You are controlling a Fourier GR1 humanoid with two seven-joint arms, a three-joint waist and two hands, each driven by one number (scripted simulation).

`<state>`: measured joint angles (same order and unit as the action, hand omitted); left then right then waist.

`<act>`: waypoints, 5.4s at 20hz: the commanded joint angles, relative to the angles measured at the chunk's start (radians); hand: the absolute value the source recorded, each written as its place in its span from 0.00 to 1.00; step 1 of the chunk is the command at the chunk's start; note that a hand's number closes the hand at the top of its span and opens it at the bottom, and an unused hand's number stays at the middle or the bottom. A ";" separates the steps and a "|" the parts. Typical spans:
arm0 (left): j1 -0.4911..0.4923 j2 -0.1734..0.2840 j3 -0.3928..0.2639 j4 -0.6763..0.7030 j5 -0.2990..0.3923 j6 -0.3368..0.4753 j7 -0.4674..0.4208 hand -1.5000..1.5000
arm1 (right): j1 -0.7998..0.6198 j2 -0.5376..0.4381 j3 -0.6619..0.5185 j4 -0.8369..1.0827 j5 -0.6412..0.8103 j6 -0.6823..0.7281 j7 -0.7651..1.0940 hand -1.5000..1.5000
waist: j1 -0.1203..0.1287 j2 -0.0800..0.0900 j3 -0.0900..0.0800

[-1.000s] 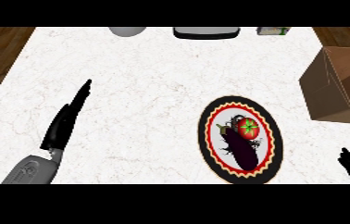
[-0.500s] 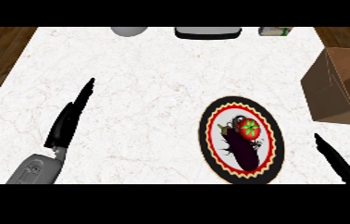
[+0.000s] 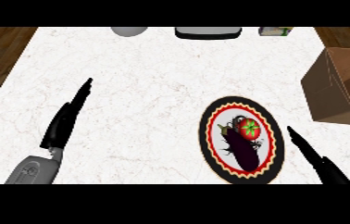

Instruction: Pick the eggplant from the plate and place it in the cardboard box

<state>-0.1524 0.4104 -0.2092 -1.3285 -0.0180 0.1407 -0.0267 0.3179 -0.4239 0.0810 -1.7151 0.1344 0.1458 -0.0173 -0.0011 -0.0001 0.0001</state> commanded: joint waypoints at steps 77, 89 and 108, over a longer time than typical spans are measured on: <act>0.049 -0.222 0.247 -0.009 -0.282 -0.181 -0.049 0.50 | -0.434 0.101 0.207 -0.099 1.069 -0.001 0.271 1.00 | -0.008 -0.003 -0.001; 0.026 -0.213 0.275 -0.016 -0.256 -0.203 -0.018 0.50 | -0.454 -0.012 -0.189 -0.458 0.937 0.239 0.421 1.00 | -0.007 -0.001 0.000; 0.040 -0.227 0.259 -0.034 -0.294 -0.197 -0.014 0.50 | -0.566 -0.213 -0.526 0.225 0.851 0.113 0.124 1.00 | 0.009 0.003 0.001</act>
<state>-0.1312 0.1875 0.0519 -1.3610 -0.2984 -0.0696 -0.0316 -0.2550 -0.6038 -0.4211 -1.6598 0.9775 0.3110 0.1897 0.0061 0.0019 0.0002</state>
